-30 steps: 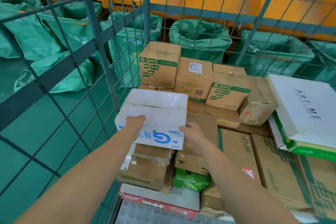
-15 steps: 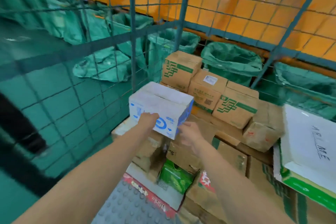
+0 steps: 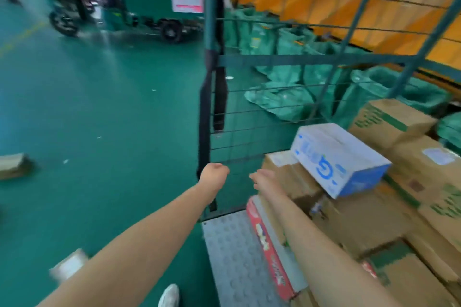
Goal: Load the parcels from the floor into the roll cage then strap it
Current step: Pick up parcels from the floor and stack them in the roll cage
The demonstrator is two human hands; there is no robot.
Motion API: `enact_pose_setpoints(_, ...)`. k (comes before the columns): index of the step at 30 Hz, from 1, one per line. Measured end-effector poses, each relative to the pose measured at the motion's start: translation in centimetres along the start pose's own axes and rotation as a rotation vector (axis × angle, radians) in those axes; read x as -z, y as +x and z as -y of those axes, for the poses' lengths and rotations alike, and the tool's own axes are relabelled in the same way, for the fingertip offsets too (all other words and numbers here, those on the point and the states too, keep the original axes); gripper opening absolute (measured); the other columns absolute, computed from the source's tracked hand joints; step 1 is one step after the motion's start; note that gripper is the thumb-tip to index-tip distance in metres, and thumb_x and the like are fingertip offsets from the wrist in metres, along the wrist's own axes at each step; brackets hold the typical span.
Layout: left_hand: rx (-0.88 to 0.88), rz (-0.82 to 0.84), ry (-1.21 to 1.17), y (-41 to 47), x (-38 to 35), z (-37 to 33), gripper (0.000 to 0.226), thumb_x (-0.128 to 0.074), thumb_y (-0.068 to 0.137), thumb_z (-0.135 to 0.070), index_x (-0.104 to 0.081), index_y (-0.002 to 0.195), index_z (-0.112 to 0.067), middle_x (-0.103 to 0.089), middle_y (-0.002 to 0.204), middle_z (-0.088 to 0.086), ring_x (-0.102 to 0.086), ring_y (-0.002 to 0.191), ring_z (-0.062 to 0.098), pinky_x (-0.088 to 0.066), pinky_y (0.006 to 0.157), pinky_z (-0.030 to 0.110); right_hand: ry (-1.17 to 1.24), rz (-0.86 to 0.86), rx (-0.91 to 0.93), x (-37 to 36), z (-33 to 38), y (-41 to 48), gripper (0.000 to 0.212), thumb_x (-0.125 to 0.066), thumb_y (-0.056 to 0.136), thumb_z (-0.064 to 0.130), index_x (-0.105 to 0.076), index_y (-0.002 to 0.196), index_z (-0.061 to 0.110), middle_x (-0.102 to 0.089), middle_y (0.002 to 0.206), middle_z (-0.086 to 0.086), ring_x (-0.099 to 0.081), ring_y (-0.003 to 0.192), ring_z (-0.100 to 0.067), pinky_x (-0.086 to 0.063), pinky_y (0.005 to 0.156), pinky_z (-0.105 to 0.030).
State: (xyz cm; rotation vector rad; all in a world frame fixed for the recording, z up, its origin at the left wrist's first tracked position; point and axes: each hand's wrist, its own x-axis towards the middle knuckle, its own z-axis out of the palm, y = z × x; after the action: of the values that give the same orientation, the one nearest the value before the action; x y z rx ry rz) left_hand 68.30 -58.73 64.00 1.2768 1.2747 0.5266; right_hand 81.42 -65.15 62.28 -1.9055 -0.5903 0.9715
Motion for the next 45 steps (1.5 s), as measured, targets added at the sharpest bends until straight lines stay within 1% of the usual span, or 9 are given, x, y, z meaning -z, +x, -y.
enact_pose_setpoints(1, 0.011, -0.056, -0.016, -0.3, 2.2, 0.7, 0.031, -0.047, 0.09, -0.006, -0.034, 0.063, -0.015, -0.028, 0.061, 0.002, -0.022, 0.057, 0.015, -0.02, 0.049, 0.028, -0.032, 0.05, 0.003, -2.0, 0.4, -0.5, 0.044, -0.063, 0.091, 0.018, -0.054, 0.123, -0.011, -0.045, 0.098, 0.001, -0.058, 0.114, -0.044, -0.045, 0.083, -0.034)
enact_pose_setpoints(2, 0.033, -0.101, -0.044, -0.5, 4.2, 1.5, 0.03, -0.046, 0.09, -0.006, -0.034, 0.063, -0.009, -0.032, 0.063, 0.002, -0.026, 0.06, 0.015, -0.029, 0.05, 0.028, -0.065, 0.104, 0.009, -4.1, 0.9, -1.0, 0.05, -0.063, 0.091, 0.017, -0.05, 0.128, -0.013, -0.041, 0.137, -0.028, -0.055, 0.117, -0.045, -0.044, 0.086, -0.037)
enact_pose_setpoints(7, 0.112, -0.314, -0.095, -2.2, 14.8, 5.1, 0.03, -0.043, 0.09, -0.005, -0.034, 0.065, -0.018, -0.026, 0.059, -0.002, -0.021, 0.053, 0.016, -0.016, 0.046, 0.024, -0.116, 0.346, 0.018, -14.7, 3.1, -3.3, 0.028, -0.065, 0.079, 0.026, -0.061, 0.099, 0.008, -0.046, 0.09, -0.002, -0.046, 0.088, -0.022, -0.032, 0.074, -0.031)
enact_pose_setpoints(13, 0.243, -0.59, -0.223, -4.3, 28.6, 11.1, 0.04, -0.049, 0.093, -0.015, -0.053, 0.133, -0.008, -0.065, 0.106, 0.016, -0.041, 0.063, 0.013, -0.049, 0.072, 0.031, -0.217, 0.562, 0.036, -29.1, 5.7, -6.5, 0.045, -0.062, 0.092, 0.024, -0.049, 0.134, 0.016, -0.05, 0.131, 0.0, -0.052, 0.123, -0.023, -0.042, 0.103, -0.04)
enact_pose_setpoints(21, 0.302, -0.832, -0.258, -8.2, 48.1, 17.6, 0.033, -0.049, 0.09, -0.009, -0.039, 0.064, -0.027, -0.04, 0.071, 0.005, -0.034, 0.067, 0.02, -0.023, 0.056, 0.029, -0.323, 0.836, 0.122, -49.2, 9.9, -13.7, 0.054, -0.063, 0.092, 0.023, -0.044, 0.142, 0.014, -0.048, 0.14, -0.004, -0.048, 0.128, -0.023, -0.04, 0.111, -0.046)
enact_pose_setpoints(26, 0.337, -0.957, -0.298, -11.0, 58.2, 20.6, 0.006, -0.051, 0.092, -0.013, -0.054, 0.092, -0.018, -0.044, 0.069, 0.002, -0.038, 0.06, 0.018, -0.029, 0.057, 0.027, -0.389, 0.959, 0.194, -59.8, 11.8, -19.0, 0.056, -0.064, 0.092, 0.023, -0.042, 0.143, 0.013, -0.05, 0.134, -0.005, -0.052, 0.115, -0.021, -0.043, 0.103, -0.039)
enact_pose_setpoints(34, 0.437, -1.126, -0.451, -14.4, 69.4, 25.8, 0.034, -0.051, 0.095, -0.019, -0.051, 0.128, -0.01, -0.045, 0.075, 0.0, -0.04, 0.062, 0.014, -0.043, 0.063, 0.03, -0.536, 1.079, 0.293, -73.2, 13.8, -25.2, 0.059, -0.065, 0.091, 0.023, -0.041, 0.144, 0.015, -0.05, 0.126, -0.002, -0.05, 0.111, -0.021, -0.045, 0.101, -0.038)
enact_pose_setpoints(41, 0.464, -1.188, -0.537, -12.1, 81.2, 28.8, 0.007, -0.05, 0.094, -0.012, -0.053, 0.089, -0.016, -0.039, 0.069, 0.003, -0.031, 0.056, 0.016, -0.025, 0.055, 0.026, -0.603, 1.165, 0.303, -87.5, 15.5, -26.0, 0.061, -0.065, 0.09, 0.025, -0.04, 0.145, 0.017, -0.049, 0.132, -0.003, -0.05, 0.116, -0.021, -0.045, 0.1, -0.037)
enact_pose_setpoints(45, 0.496, -1.226, -0.577, -8.8, 88.7, 30.3, 0.034, -0.052, 0.095, -0.016, -0.054, 0.128, -0.009, -0.062, 0.098, 0.017, -0.042, 0.069, 0.016, -0.042, 0.076, 0.033, -0.642, 1.194, 0.301, -96.0, 17.4, -25.0, 0.061, -0.065, 0.089, 0.025, -0.039, 0.144, 0.017, -0.048, 0.138, -0.003, -0.05, 0.119, -0.022, -0.044, 0.099, -0.036)
